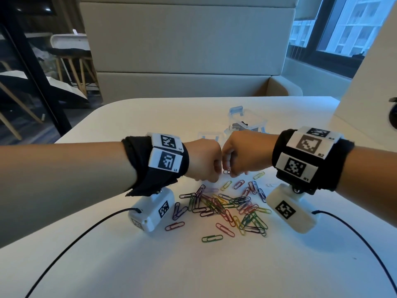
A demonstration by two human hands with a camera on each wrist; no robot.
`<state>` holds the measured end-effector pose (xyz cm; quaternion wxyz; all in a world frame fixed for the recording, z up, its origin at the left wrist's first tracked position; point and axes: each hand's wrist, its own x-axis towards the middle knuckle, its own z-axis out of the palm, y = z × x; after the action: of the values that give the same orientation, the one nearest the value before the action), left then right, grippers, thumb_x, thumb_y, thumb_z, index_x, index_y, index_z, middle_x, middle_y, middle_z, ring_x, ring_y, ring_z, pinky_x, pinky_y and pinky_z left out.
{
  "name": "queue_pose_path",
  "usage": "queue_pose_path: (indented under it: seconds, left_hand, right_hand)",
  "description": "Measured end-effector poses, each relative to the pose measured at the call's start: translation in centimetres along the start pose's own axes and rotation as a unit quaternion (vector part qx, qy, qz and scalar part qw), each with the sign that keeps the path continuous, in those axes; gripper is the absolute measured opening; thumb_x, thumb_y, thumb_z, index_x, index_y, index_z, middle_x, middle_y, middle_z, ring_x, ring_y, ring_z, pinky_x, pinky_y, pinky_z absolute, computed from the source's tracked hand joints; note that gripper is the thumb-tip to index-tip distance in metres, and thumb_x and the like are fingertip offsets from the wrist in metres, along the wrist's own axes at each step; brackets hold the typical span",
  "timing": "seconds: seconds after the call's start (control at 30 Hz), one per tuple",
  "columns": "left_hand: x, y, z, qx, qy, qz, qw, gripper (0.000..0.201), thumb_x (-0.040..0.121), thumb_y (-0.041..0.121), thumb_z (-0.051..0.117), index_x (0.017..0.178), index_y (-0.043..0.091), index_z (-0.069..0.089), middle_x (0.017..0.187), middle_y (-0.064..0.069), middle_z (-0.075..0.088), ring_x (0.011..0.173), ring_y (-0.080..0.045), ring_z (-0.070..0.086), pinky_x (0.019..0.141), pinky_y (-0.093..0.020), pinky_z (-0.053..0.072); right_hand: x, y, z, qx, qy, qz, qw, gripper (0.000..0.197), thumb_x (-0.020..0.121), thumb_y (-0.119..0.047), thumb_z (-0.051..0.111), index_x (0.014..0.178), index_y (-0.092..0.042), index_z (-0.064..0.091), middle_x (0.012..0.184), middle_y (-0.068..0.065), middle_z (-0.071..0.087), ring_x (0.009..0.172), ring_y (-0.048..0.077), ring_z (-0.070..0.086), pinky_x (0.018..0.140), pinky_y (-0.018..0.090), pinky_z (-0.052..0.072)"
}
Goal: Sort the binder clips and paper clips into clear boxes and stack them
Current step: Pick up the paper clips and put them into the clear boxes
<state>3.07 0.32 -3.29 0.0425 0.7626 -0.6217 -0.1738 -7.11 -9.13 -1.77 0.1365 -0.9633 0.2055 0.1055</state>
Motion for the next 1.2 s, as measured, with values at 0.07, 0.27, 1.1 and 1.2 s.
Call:
queue_pose_path:
  seconds: [0.07,0.27,1.1,1.2]
  left_hand:
    - [-0.2,-0.6,-1.2,-0.052,0.039,-0.015,0.998,0.018,0.084,0.011,0.059,0.094,0.005,0.072,0.070,-0.005,0.068,0.052,-0.015,0.057,0.056,-0.024,0.050]
    - [0.8,-2.3,-4.3,-0.165,0.206,-0.092,0.960,0.010,0.084,0.012,0.066,0.086,0.006,0.074,0.063,-0.002,0.068,0.051,-0.010,0.061,0.059,-0.021,0.055]
    - [-3.9,-0.6,1.2,0.098,-0.009,0.051,0.994,0.030,0.073,0.033,0.077,0.102,0.027,0.070,0.096,0.007,0.068,0.061,0.005,0.045,0.060,-0.013,0.037]
    - [-3.5,-0.4,1.5,0.093,0.005,0.049,0.995,0.021,0.076,0.028,0.075,0.097,0.024,0.072,0.092,0.006,0.069,0.060,0.002,0.045,0.059,-0.010,0.035]
  right_hand:
    - [-0.1,0.0,-1.0,0.031,0.034,0.005,0.999,0.011,0.080,-0.010,0.069,0.087,-0.018,0.073,0.075,0.002,0.076,0.057,0.009,0.067,0.059,0.018,0.051]
    - [1.3,-1.0,-3.1,0.098,0.171,0.048,0.979,0.007,0.084,-0.013,0.070,0.089,-0.010,0.073,0.070,0.004,0.075,0.058,0.013,0.070,0.068,0.022,0.055]
    - [-4.2,-1.5,1.4,-0.101,-0.079,-0.071,0.989,0.050,0.066,-0.052,0.080,0.110,-0.030,0.068,0.097,-0.010,0.070,0.079,0.007,0.065,0.072,0.027,0.055]
    - [-3.6,-1.7,1.9,-0.127,-0.044,-0.092,0.987,0.033,0.071,-0.038,0.080,0.099,-0.021,0.073,0.082,-0.010,0.068,0.058,-0.002,0.055,0.054,0.008,0.042]
